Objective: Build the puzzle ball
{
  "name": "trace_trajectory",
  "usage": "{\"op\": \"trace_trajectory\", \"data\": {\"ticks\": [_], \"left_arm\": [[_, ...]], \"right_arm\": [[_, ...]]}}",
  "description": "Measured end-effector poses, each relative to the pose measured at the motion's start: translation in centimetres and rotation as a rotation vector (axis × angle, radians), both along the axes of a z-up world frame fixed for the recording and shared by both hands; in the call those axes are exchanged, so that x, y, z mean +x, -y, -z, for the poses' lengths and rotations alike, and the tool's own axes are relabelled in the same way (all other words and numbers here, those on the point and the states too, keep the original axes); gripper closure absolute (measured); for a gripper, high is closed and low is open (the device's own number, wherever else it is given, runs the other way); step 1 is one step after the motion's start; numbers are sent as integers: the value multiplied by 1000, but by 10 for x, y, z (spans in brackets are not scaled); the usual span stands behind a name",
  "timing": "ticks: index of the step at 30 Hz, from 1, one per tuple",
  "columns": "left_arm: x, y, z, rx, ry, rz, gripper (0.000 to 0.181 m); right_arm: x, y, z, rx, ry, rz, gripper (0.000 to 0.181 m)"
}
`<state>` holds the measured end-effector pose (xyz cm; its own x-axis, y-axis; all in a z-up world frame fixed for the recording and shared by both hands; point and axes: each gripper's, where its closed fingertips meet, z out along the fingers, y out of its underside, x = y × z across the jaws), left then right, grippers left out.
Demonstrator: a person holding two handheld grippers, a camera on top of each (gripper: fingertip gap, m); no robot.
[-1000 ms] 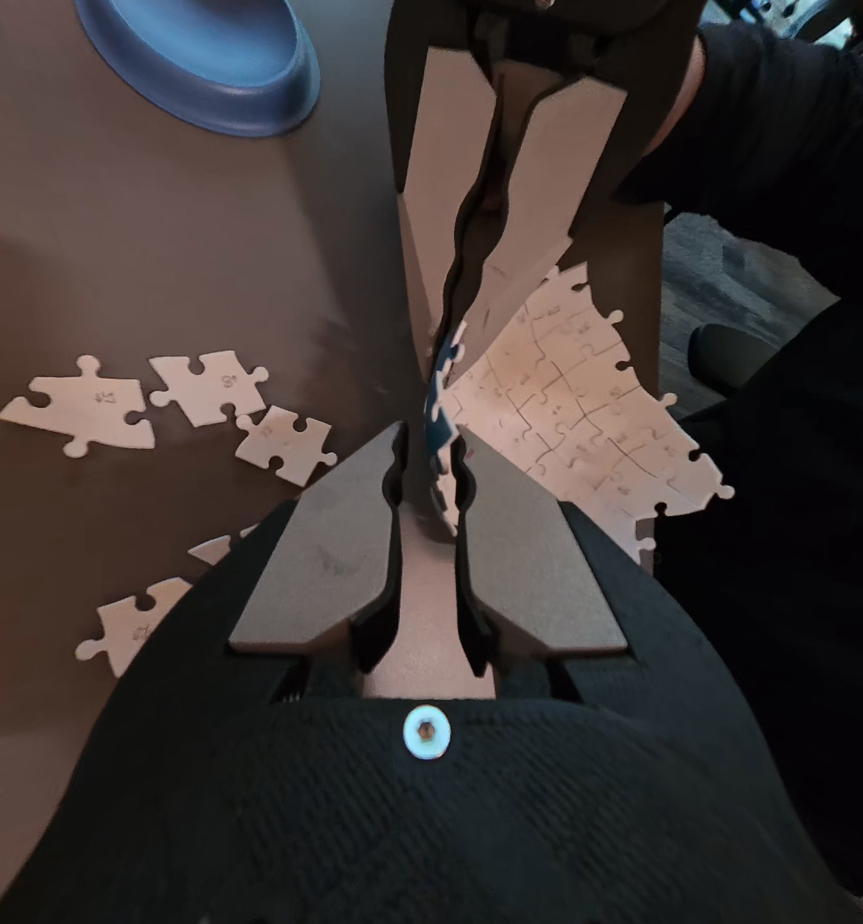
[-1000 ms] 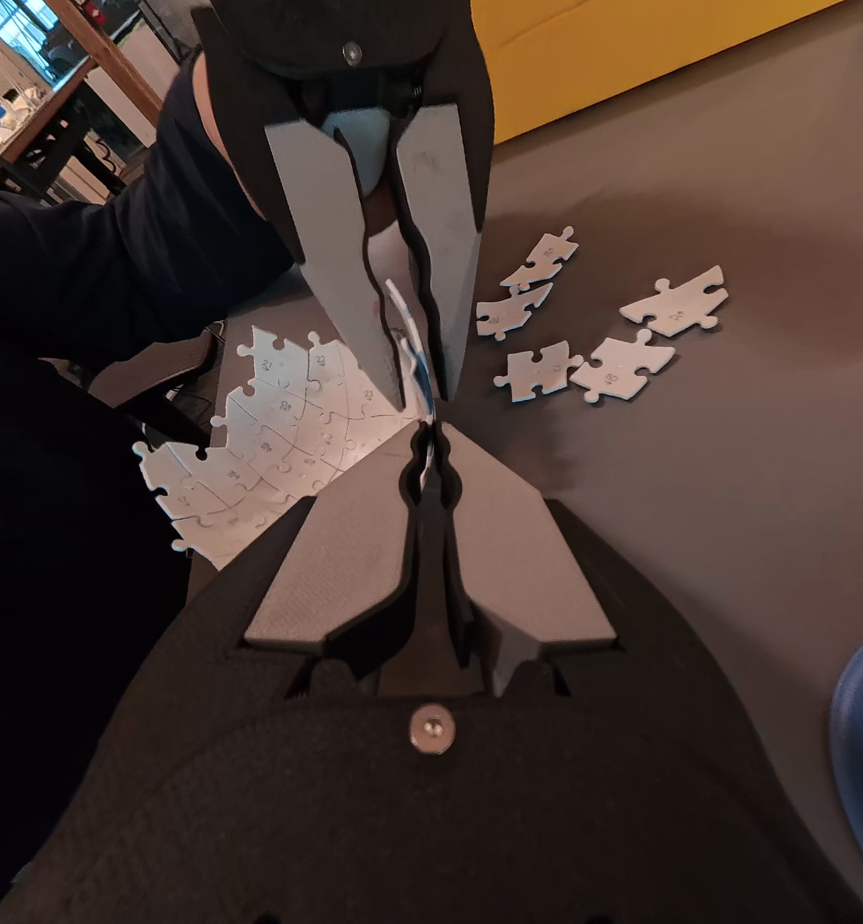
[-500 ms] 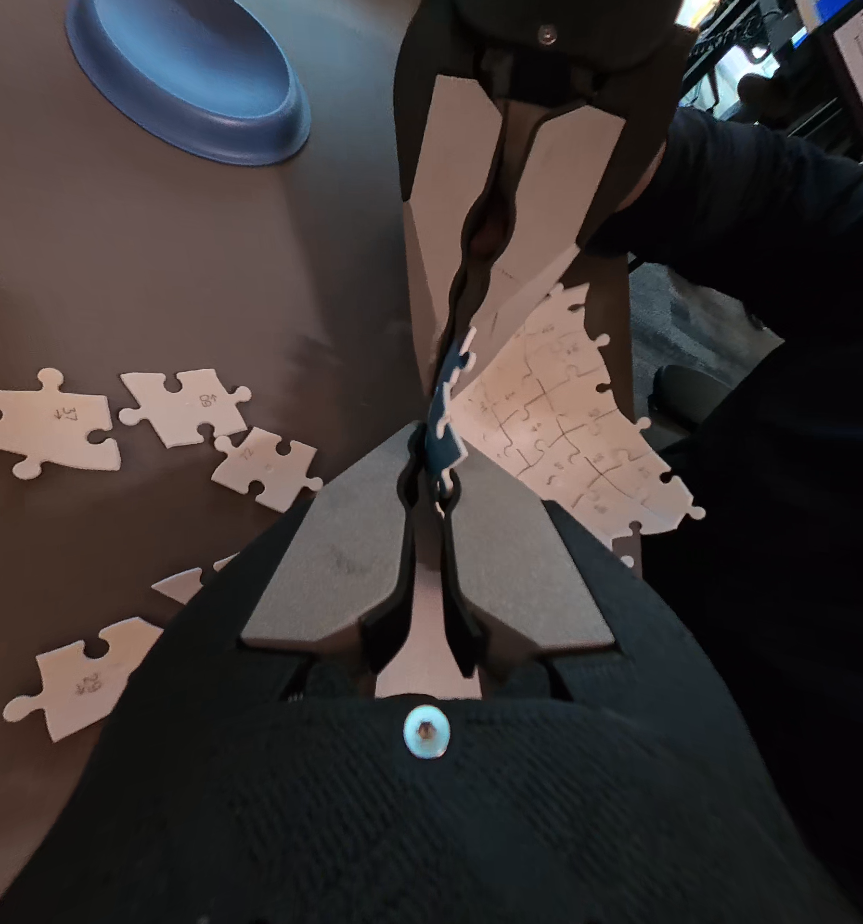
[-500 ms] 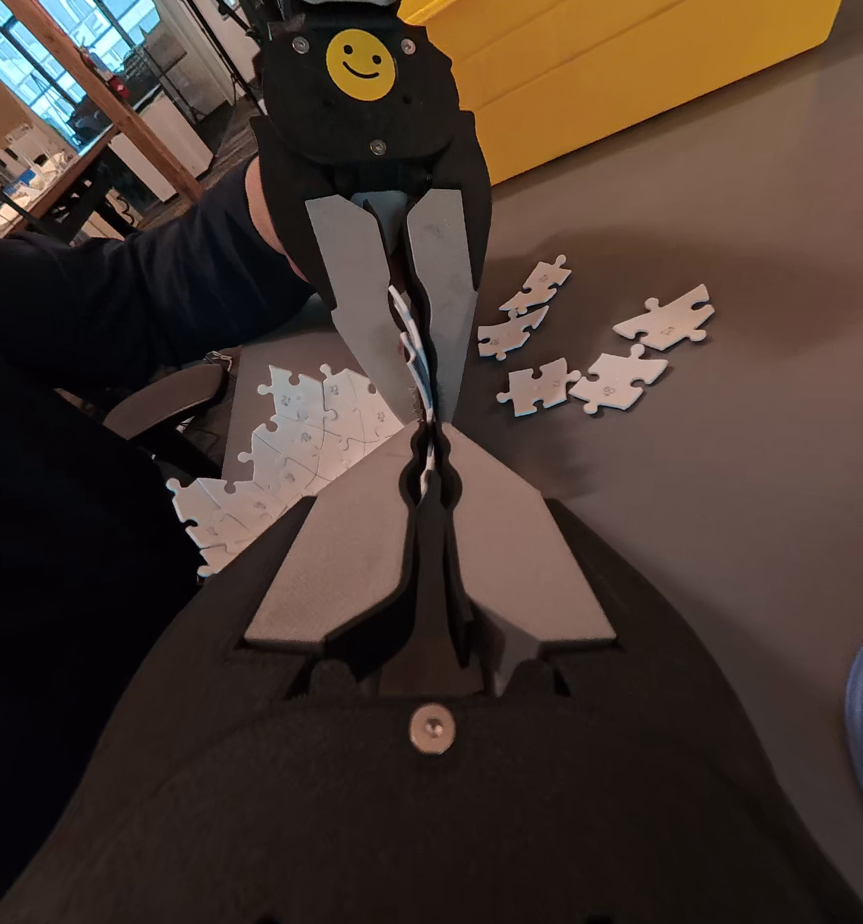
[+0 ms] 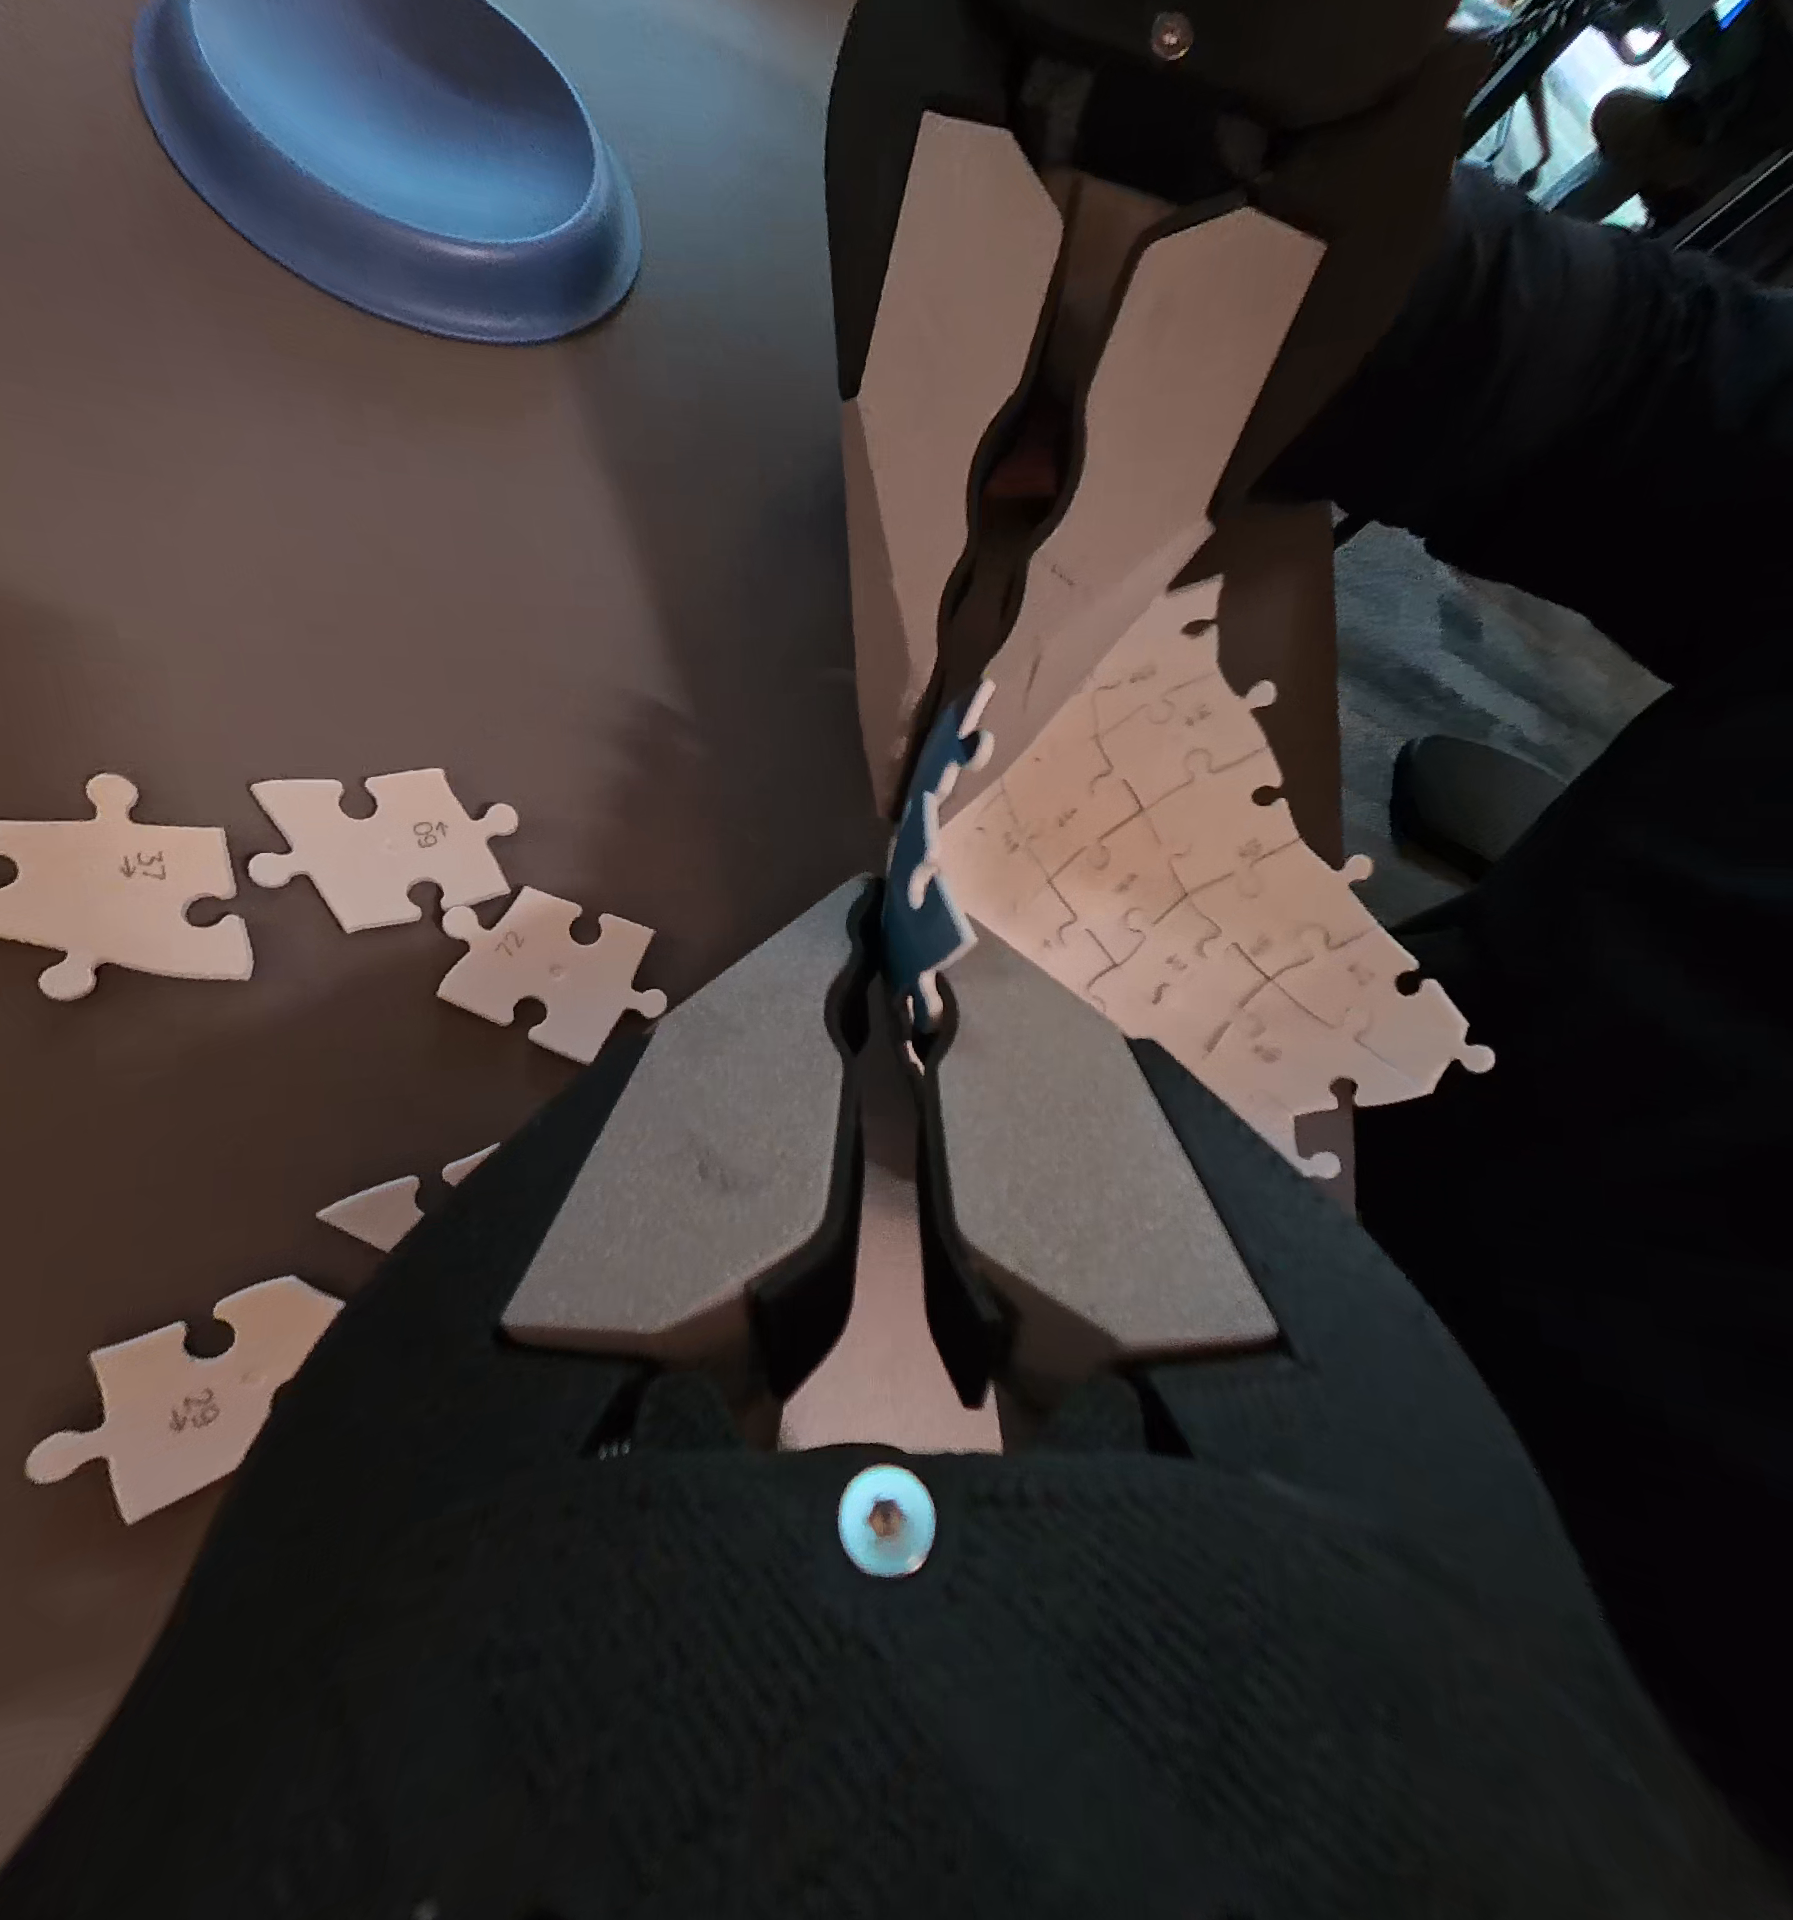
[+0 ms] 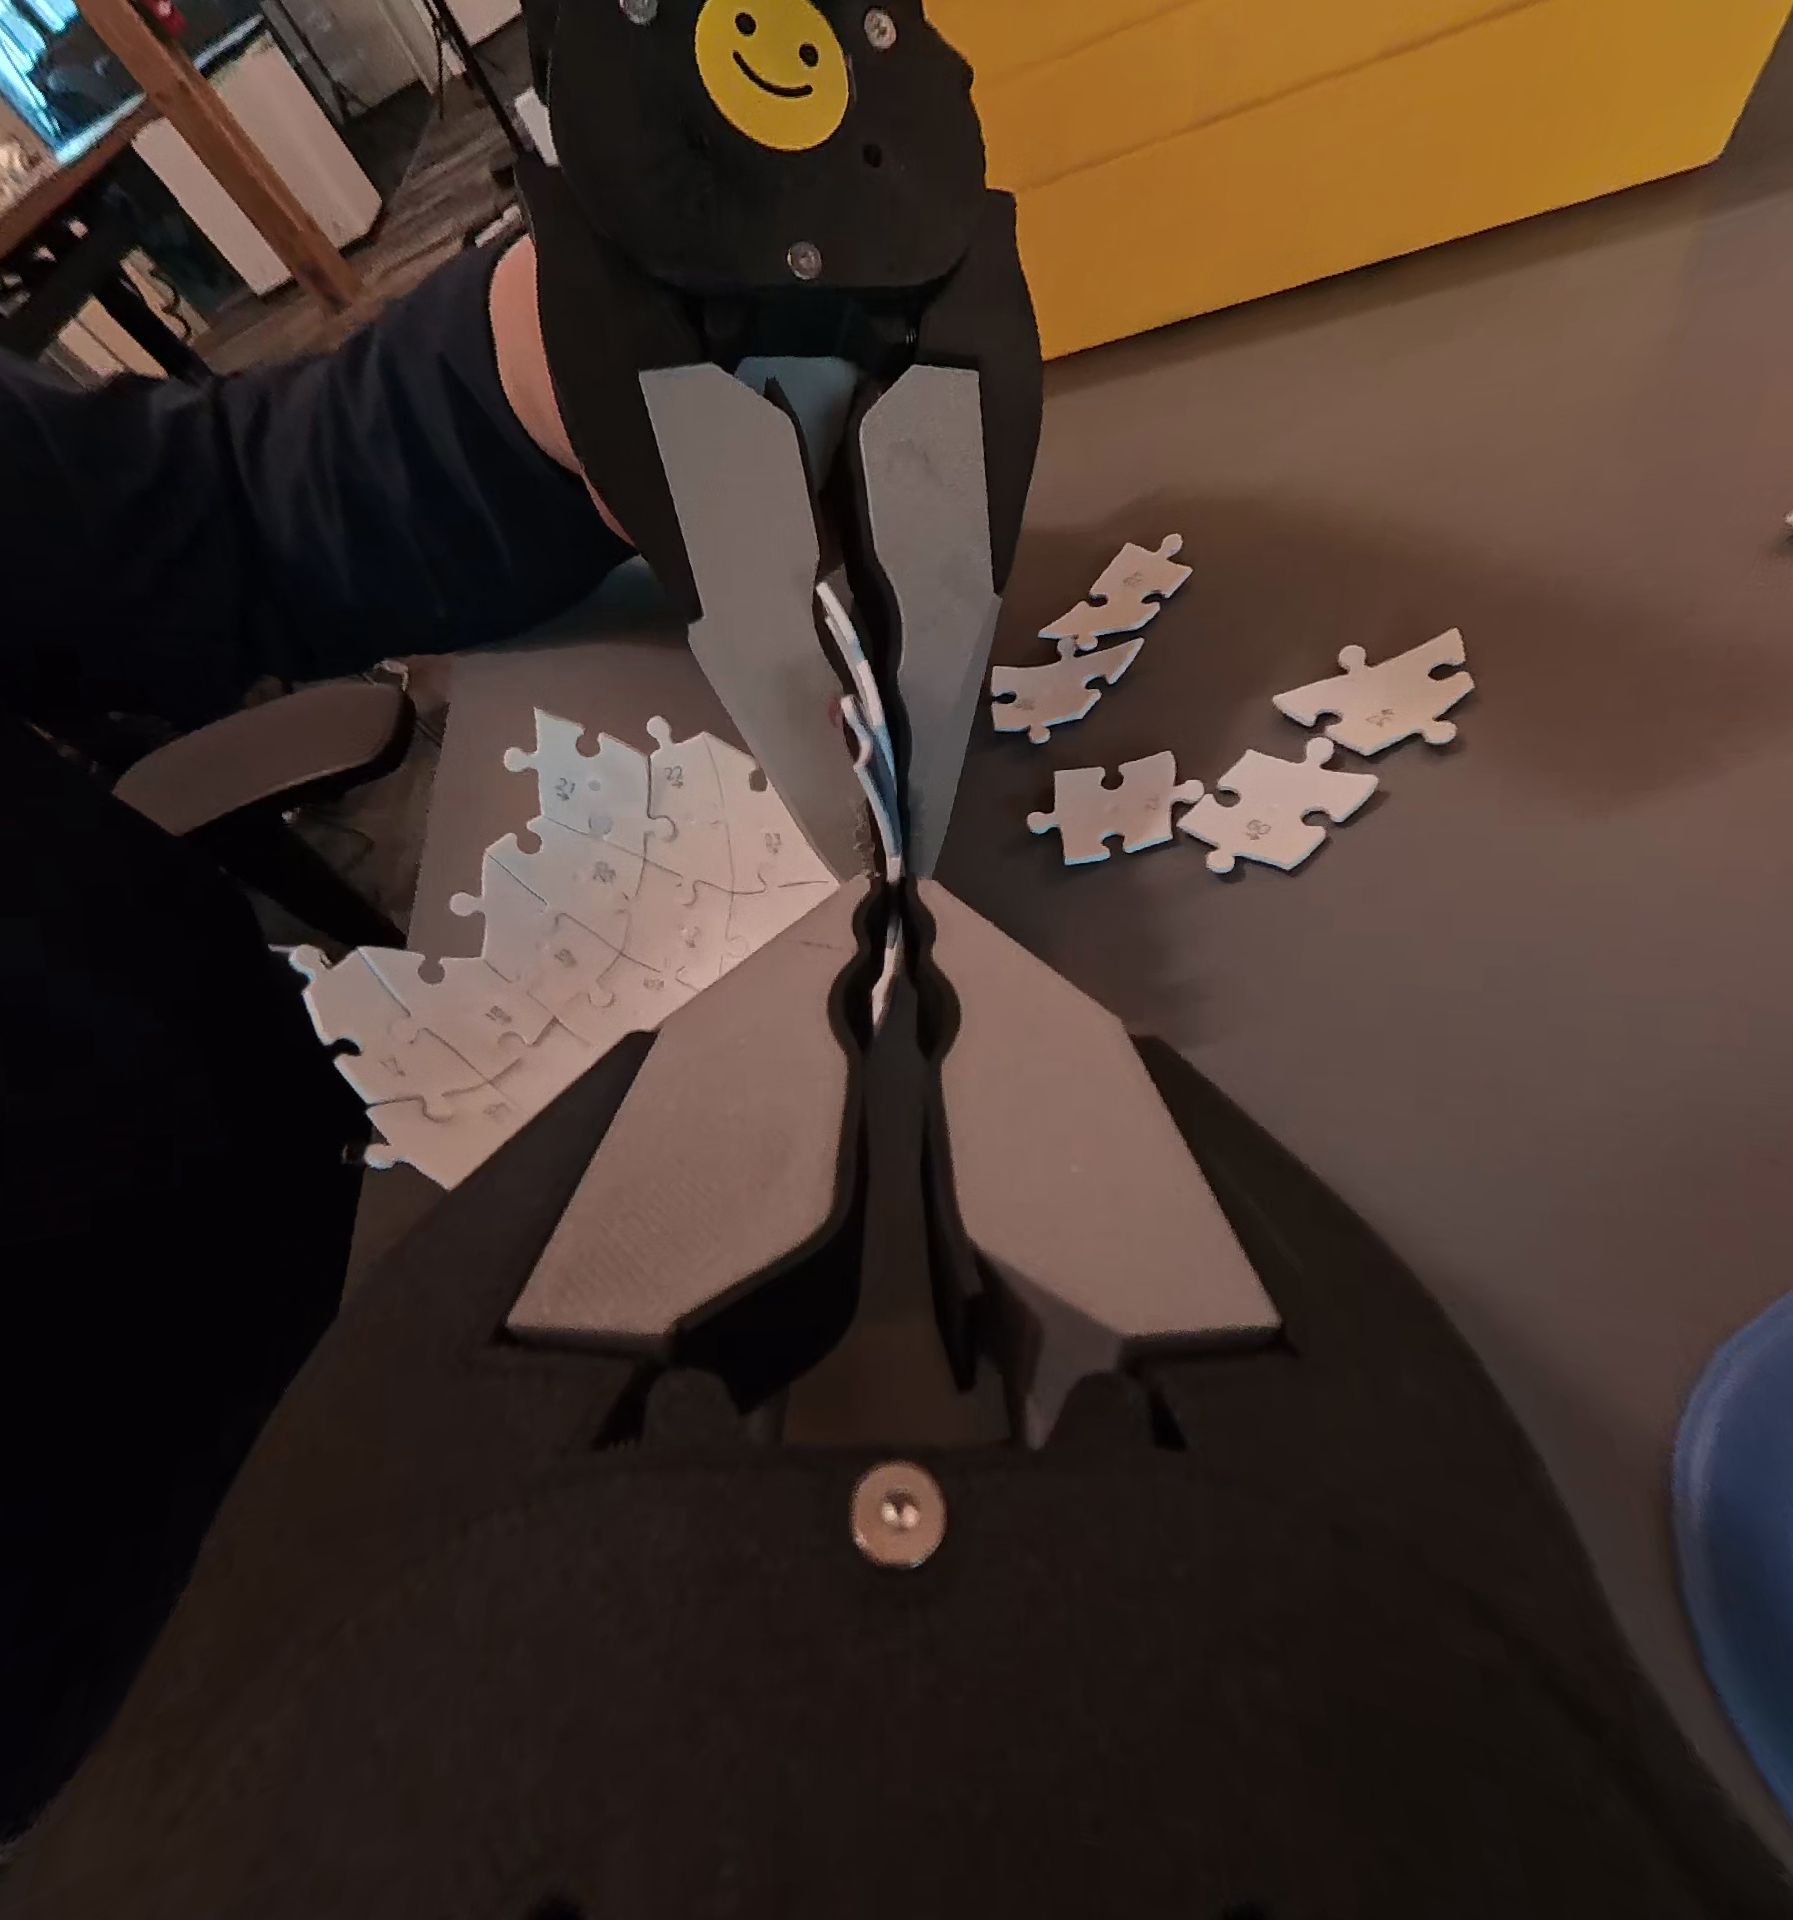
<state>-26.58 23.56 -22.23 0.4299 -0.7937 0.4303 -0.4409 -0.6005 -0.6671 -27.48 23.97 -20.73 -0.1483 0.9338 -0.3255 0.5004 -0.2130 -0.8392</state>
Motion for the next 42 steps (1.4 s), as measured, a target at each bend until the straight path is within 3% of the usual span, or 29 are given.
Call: {"op": "trace_trajectory", "data": {"ticks": [10,25,35,42], "left_arm": [[1,4,1,-4,-17,21,181],[0,4,-1,42,-62,10,181],[0,8,3,15,-44,17,181],[1,11,1,42,-51,42,181]], "right_arm": [[2,5,9,216,90,-100,178],[1,7,8,4,92,-129,180],[0,9,12,86,90,-88,181],[1,14,9,-196,89,-119,181]]}}
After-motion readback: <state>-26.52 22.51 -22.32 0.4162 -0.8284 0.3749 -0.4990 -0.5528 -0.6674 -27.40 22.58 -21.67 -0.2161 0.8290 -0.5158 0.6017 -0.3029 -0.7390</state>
